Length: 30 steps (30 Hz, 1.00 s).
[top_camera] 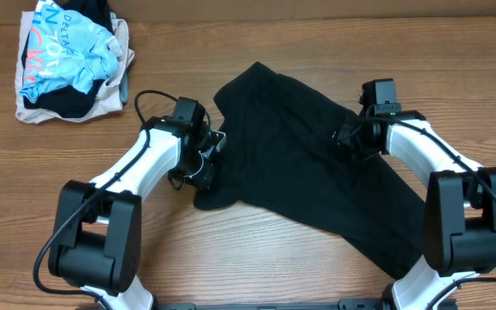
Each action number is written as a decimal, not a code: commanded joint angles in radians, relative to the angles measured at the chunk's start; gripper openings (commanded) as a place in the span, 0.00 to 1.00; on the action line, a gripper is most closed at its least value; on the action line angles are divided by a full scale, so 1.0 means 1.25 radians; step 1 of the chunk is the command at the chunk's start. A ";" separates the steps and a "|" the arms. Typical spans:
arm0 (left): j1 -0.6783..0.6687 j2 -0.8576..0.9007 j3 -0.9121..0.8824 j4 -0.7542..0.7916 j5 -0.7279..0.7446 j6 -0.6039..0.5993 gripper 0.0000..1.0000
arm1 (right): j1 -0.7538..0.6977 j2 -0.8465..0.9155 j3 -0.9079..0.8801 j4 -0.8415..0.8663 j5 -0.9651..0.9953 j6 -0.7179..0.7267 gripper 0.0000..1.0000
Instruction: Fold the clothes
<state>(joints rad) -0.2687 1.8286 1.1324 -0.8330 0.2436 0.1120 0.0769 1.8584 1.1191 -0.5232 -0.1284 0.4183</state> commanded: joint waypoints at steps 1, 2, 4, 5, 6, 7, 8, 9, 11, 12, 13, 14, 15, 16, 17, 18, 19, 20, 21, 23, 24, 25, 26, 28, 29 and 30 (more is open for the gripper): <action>-0.005 0.033 0.012 0.005 0.006 -0.003 0.04 | 0.001 0.001 -0.015 0.031 -0.023 0.001 0.50; -0.005 0.035 0.012 0.006 0.006 -0.003 0.04 | 0.001 0.001 -0.015 0.042 -0.024 0.001 0.45; -0.005 0.040 0.012 0.009 0.006 -0.003 0.04 | 0.001 0.001 -0.015 0.069 -0.024 0.001 0.29; -0.005 0.040 0.012 0.010 0.005 -0.003 0.04 | 0.001 0.001 -0.015 0.090 -0.024 0.001 0.19; -0.005 0.040 0.012 0.012 0.002 -0.004 0.04 | 0.001 0.001 -0.014 0.104 -0.024 0.001 0.12; -0.005 0.040 0.012 0.013 -0.002 -0.009 0.04 | -0.002 0.001 -0.009 0.117 -0.023 0.001 0.06; -0.005 0.040 0.012 0.014 -0.009 -0.018 0.04 | -0.008 0.001 0.001 0.124 -0.023 0.001 0.04; -0.005 0.040 0.012 0.014 -0.016 -0.025 0.04 | -0.015 0.001 0.018 0.125 -0.023 0.001 0.04; -0.005 0.040 0.012 0.014 -0.021 -0.028 0.04 | -0.033 0.001 0.062 0.118 -0.024 0.000 0.04; -0.005 0.040 0.012 0.014 -0.022 -0.028 0.04 | -0.044 0.001 0.088 0.113 -0.024 -0.002 0.04; -0.005 0.040 0.012 0.014 -0.027 -0.031 0.04 | -0.055 0.001 0.115 0.108 -0.024 -0.004 0.04; -0.006 0.040 0.012 0.014 -0.031 -0.033 0.04 | -0.066 0.001 0.142 0.106 -0.024 -0.009 0.04; -0.006 0.040 0.012 0.014 -0.033 -0.034 0.04 | -0.077 0.001 0.167 0.107 -0.024 -0.018 0.04; -0.005 0.040 0.012 0.014 -0.033 -0.037 0.04 | -0.087 0.001 0.189 0.114 -0.023 -0.021 0.04; -0.005 0.040 0.012 0.015 -0.033 -0.037 0.04 | -0.096 0.001 0.205 0.125 -0.020 -0.023 0.04; -0.005 0.040 0.012 0.016 -0.033 -0.037 0.04 | -0.106 0.001 0.216 0.144 -0.014 -0.023 0.04; -0.005 0.040 0.012 0.018 -0.033 -0.037 0.04 | -0.114 0.001 0.220 0.172 -0.005 -0.023 0.04; -0.005 0.040 0.012 0.020 -0.033 -0.037 0.04 | -0.121 0.001 0.220 0.206 0.005 -0.023 0.04; -0.005 0.040 0.012 0.022 -0.033 -0.037 0.04 | -0.127 0.001 0.220 0.235 0.022 -0.023 0.04; -0.005 0.040 0.012 0.024 -0.033 -0.037 0.04 | -0.133 0.011 0.220 0.289 0.065 -0.023 0.10; -0.005 0.040 0.012 0.025 -0.033 -0.038 0.04 | -0.133 0.016 0.220 0.313 0.087 -0.023 0.25; -0.005 0.040 0.012 0.027 -0.034 -0.038 0.04 | -0.134 0.023 0.220 0.331 0.107 -0.023 0.49; -0.005 0.040 0.012 0.029 -0.034 -0.039 0.04 | -0.134 0.027 0.220 0.346 0.118 -0.023 0.80; -0.005 0.040 0.012 0.036 -0.037 -0.039 0.04 | -0.136 0.028 0.221 0.352 0.123 -0.023 1.00; -0.005 0.040 0.013 0.039 -0.041 -0.039 0.04 | -0.136 0.021 0.222 0.345 0.118 -0.023 1.00; -0.003 0.039 0.017 0.038 -0.050 -0.040 0.04 | -0.137 0.011 0.226 0.327 0.112 -0.023 1.00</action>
<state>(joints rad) -0.2687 1.8675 1.1324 -0.7887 0.2039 0.0772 -0.0914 1.8797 1.3785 -0.1017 -0.0208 0.3897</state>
